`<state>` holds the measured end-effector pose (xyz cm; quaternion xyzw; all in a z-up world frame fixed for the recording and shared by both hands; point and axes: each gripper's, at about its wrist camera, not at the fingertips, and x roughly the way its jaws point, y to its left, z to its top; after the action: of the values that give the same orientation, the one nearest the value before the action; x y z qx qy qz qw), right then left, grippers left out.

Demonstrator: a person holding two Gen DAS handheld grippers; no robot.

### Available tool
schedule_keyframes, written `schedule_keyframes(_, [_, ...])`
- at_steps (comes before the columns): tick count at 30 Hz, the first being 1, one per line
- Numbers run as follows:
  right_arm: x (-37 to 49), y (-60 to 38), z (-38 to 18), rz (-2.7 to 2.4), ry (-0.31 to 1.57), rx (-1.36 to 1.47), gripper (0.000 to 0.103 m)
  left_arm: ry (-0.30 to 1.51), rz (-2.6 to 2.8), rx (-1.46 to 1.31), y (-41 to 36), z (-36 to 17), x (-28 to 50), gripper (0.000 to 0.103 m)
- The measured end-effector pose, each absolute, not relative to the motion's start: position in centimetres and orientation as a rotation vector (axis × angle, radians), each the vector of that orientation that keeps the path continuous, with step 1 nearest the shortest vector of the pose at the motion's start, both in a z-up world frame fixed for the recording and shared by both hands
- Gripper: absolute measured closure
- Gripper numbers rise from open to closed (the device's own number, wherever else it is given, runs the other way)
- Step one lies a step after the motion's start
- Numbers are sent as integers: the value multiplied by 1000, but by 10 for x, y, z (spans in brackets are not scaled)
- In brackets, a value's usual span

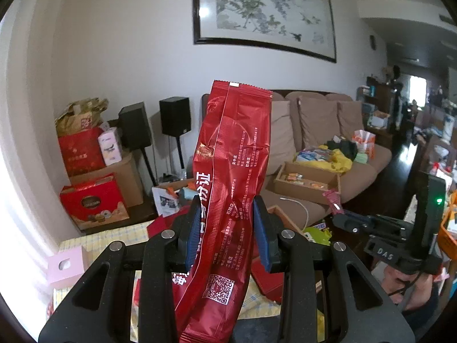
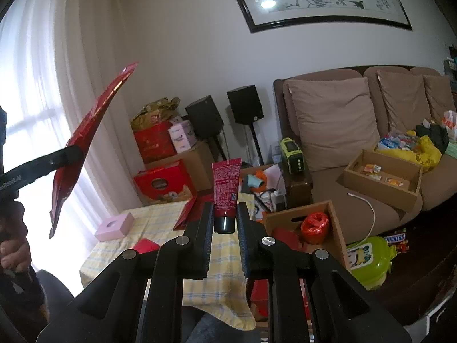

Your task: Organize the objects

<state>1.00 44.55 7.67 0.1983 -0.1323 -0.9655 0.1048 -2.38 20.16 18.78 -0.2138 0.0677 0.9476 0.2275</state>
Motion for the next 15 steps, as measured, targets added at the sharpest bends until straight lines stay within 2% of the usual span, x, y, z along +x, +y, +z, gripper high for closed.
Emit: schedule_keyframes(15, [12,464,79,-2902,-400,572,88,178,2602,-561,235,192,-31,71])
